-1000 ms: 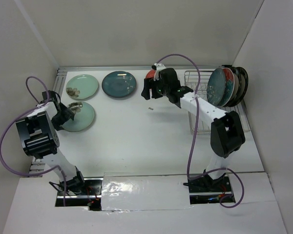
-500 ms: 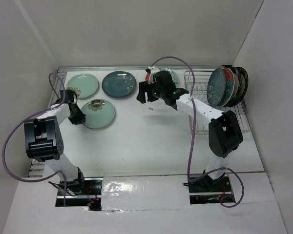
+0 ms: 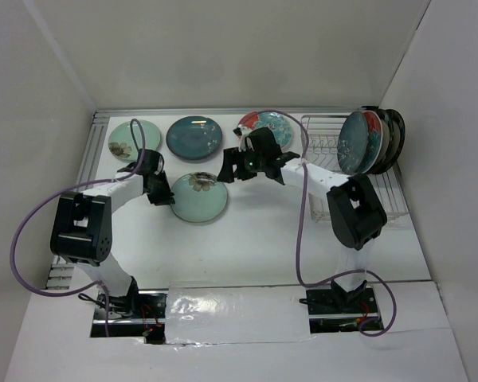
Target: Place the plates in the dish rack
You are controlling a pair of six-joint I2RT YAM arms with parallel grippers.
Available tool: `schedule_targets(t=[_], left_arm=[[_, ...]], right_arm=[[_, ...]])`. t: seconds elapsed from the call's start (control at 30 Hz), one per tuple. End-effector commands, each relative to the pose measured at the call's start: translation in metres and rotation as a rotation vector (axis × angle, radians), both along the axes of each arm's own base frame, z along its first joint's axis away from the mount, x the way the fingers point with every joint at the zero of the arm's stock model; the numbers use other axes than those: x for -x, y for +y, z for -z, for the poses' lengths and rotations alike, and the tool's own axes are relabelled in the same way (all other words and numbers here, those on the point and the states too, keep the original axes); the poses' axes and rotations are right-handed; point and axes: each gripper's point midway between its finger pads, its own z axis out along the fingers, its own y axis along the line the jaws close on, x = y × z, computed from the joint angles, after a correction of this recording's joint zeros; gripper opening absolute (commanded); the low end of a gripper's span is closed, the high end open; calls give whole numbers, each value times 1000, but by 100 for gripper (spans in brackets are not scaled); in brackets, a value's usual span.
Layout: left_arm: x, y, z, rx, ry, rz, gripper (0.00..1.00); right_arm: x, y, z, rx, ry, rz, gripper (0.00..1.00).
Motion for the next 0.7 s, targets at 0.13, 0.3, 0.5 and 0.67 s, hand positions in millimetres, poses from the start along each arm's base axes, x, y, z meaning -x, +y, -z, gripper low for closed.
schedule_targets(t=[0.13, 0.3, 0.5, 0.67], left_arm=[[65, -34, 43, 79, 228, 57, 0], [65, -41, 43, 82, 221, 70, 0], [64, -44, 42, 82, 213, 80, 0], [64, -44, 42, 79, 211, 89, 0]], right_arm=[[11, 1, 41, -71, 146, 8, 78], [19, -14, 71, -73, 230, 37, 76], [24, -25, 86, -28, 237, 74, 76], [31, -23, 99, -27, 267, 41, 73]])
